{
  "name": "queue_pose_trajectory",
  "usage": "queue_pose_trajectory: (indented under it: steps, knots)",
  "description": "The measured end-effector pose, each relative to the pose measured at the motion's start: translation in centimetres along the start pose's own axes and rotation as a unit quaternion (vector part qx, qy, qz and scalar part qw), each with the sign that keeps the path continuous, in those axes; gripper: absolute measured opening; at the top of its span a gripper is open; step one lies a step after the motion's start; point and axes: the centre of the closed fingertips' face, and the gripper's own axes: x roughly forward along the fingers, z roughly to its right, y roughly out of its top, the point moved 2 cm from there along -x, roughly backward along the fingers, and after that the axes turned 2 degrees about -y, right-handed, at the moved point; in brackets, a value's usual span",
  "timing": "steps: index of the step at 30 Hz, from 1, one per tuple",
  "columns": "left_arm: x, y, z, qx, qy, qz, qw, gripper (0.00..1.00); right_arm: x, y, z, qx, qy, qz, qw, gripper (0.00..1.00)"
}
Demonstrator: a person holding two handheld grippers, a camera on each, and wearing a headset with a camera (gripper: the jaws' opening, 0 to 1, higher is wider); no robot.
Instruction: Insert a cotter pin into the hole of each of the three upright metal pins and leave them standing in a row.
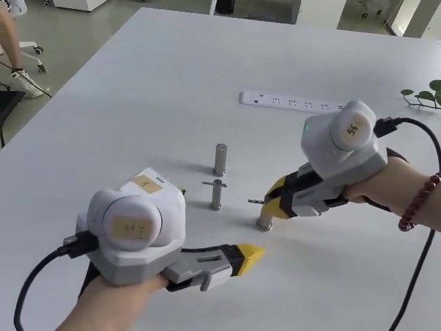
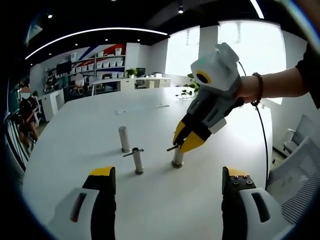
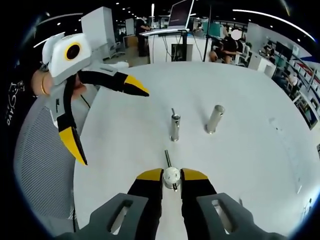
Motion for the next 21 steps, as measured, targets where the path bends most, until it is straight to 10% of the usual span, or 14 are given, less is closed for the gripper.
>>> queue_pose_trajectory:
  steps: [21]
  knots:
    - [0.3,0.3,0.2,-0.022,-0.011,0.014,0.9996,0.99,0.3,0.6,2.1,0.011,-0.011,0.001,0.9999,0.08]
